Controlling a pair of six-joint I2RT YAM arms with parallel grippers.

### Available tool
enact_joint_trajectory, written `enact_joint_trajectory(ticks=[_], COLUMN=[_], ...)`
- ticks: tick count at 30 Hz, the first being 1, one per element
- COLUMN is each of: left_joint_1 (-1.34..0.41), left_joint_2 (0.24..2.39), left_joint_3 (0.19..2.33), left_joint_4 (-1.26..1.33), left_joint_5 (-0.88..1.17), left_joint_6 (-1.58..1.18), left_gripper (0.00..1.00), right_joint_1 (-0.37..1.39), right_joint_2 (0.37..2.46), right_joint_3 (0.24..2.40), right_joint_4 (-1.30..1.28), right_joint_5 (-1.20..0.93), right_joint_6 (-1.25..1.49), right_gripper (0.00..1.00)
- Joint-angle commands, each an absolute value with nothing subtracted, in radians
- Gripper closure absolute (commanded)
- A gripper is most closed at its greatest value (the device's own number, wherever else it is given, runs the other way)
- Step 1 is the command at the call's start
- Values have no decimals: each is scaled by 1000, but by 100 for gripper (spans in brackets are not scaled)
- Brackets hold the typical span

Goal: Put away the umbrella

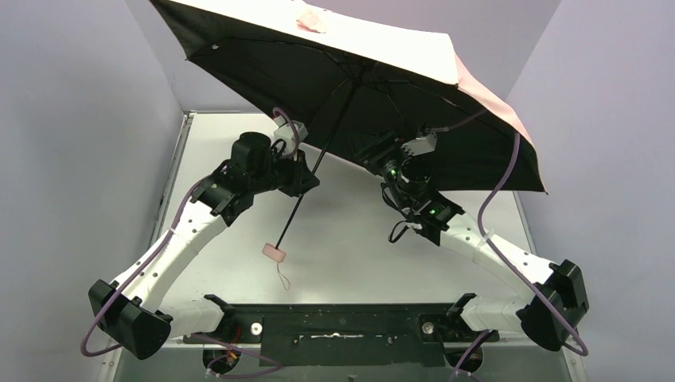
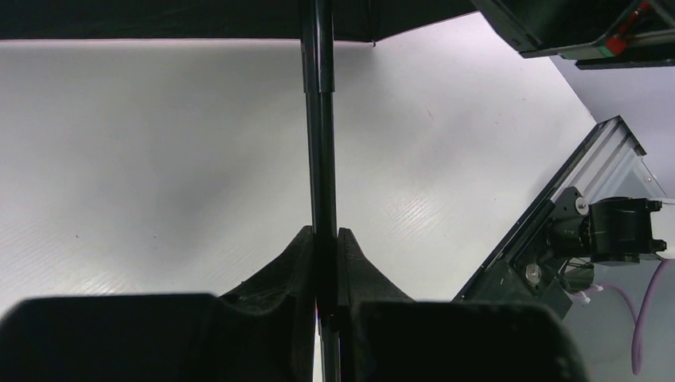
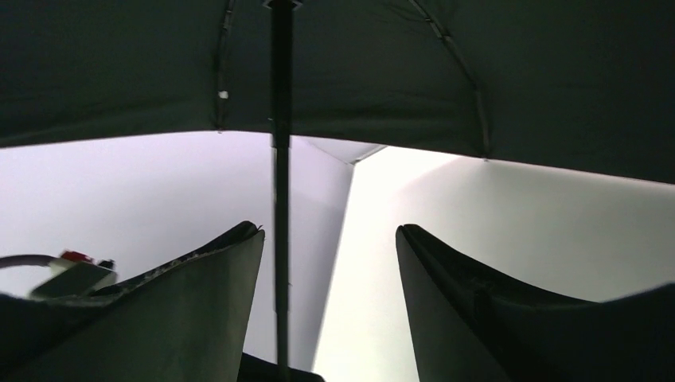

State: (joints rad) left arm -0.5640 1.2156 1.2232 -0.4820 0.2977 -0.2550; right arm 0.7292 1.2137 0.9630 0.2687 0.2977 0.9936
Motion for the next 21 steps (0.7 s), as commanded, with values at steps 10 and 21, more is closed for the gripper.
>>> enact_joint_trajectory(ticks=[10, 21], left_joint_1=[-568, -568], left_joint_2=[1201, 1195], left_joint_3=[1189, 1156], left_joint_4=[-320, -308], left_joint_5=[377, 374], left_joint_6=[-205, -193], left_gripper=[100, 100], right_joint_1=[736, 733], right_joint_2=[1411, 1480], right_joint_3=[1194, 1338], right_joint_4=[415, 233], right_joint_5=[239, 343], right_joint_6=[1101, 959], right_gripper=[40, 45])
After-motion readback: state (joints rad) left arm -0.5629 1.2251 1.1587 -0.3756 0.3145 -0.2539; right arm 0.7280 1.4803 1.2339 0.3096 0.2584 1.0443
